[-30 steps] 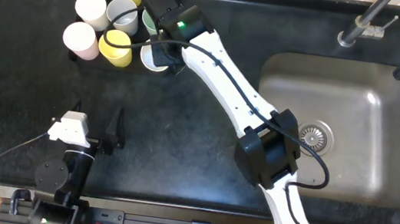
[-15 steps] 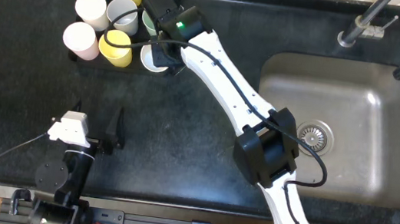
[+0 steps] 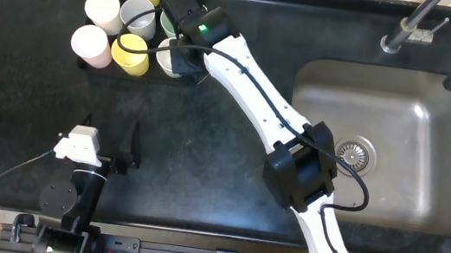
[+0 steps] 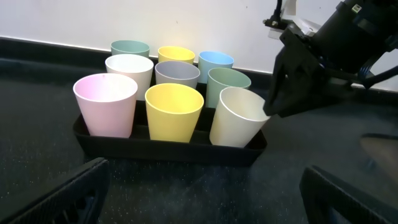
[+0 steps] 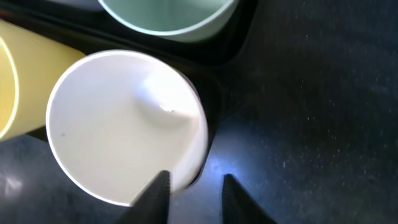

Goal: Store Cups

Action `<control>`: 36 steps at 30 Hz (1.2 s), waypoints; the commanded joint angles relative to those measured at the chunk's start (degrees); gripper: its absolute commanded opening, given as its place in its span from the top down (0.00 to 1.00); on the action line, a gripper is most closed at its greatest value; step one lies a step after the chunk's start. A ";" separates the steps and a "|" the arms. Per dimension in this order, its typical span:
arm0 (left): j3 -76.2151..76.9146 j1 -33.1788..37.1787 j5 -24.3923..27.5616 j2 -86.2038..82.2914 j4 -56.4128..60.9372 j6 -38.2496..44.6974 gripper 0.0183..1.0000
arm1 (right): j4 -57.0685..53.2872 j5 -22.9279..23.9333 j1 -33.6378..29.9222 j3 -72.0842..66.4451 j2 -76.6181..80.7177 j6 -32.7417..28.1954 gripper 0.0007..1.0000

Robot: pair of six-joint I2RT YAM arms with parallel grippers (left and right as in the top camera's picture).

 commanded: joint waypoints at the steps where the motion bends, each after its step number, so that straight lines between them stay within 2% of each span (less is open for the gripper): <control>1: -0.07 0.37 0.76 -0.52 -0.24 1.05 0.00 | 0.37 0.44 -0.52 2.14 -3.13 -0.39 0.57; 5: -0.07 0.37 0.76 -0.52 -0.24 1.05 0.00 | -0.52 0.46 -2.80 2.14 -10.71 -7.13 0.31; 6: -0.07 0.37 0.76 -0.52 -0.24 1.05 0.00 | -1.95 0.48 -4.37 2.14 -14.19 -9.86 0.21; 10: -0.07 0.37 0.76 -0.52 -0.24 1.05 0.00 | -6.49 0.46 -13.49 2.03 -25.07 -13.81 0.00; 16: -0.07 0.37 0.76 -0.52 -0.24 1.05 0.00 | -8.96 0.42 -27.78 -1.75 -36.61 -16.41 0.00; 21: -0.07 0.37 0.76 -0.52 -0.24 1.05 0.00 | -1.01 -0.79 -36.54 -18.97 -51.25 -19.54 0.00; 28: -0.07 0.37 0.76 -0.52 -0.24 1.05 0.00 | 13.27 -1.29 -36.63 -46.84 -72.70 -25.31 0.00; 36: -0.07 0.37 0.76 -0.52 -0.24 1.05 0.00 | 29.29 -1.31 -35.67 -78.23 -101.72 -25.53 0.00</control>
